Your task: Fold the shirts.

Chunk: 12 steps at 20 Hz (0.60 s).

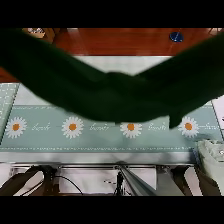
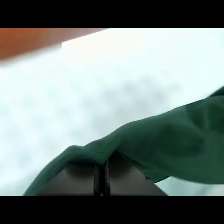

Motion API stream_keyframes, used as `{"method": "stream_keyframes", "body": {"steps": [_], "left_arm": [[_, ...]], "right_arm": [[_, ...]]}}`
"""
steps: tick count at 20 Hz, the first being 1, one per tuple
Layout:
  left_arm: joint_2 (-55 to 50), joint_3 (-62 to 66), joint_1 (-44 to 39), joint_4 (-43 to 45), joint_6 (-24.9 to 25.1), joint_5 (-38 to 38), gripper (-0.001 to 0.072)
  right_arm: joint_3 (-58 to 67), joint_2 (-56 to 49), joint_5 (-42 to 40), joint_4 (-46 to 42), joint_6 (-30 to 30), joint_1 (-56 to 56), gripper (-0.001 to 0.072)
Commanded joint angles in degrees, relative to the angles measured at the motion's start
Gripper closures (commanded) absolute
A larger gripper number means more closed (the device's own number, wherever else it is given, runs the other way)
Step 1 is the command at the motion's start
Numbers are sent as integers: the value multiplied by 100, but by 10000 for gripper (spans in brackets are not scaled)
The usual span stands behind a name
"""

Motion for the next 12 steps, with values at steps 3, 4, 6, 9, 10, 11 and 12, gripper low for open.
{"method": "stream_keyframes", "body": {"steps": [3, 4, 6, 9, 10, 11, 12], "left_arm": [[155, -1950, -7, 533, 179, -66, 682], [149, -2516, -7, 522, 343, 302, 683], [72, -3508, -11, 511, 535, 1067, 683], [-256, -4535, -57, 474, 940, 1764, 683], [-444, -4743, -98, 457, 1045, 1985, 683], [-660, -4868, -151, 455, 1115, 2253, 682], [-879, -4916, -210, 450, 1167, 2555, 682]], "right_arm": [[-675, -85, 879, -1021, 254, 0, 679], [-964, -166, 907, -1019, 234, 2, 679], [-1624, -374, 833, -1005, 184, 2, 679], [-2481, -850, 634, -973, 28, 2, 679], [-2675, -1043, 535, -979, -26, 2, 679], [-2822, -1266, 369, -979, -92, 2, 679], [-2889, -1486, 199, -992, -162, 2, 679]]}}
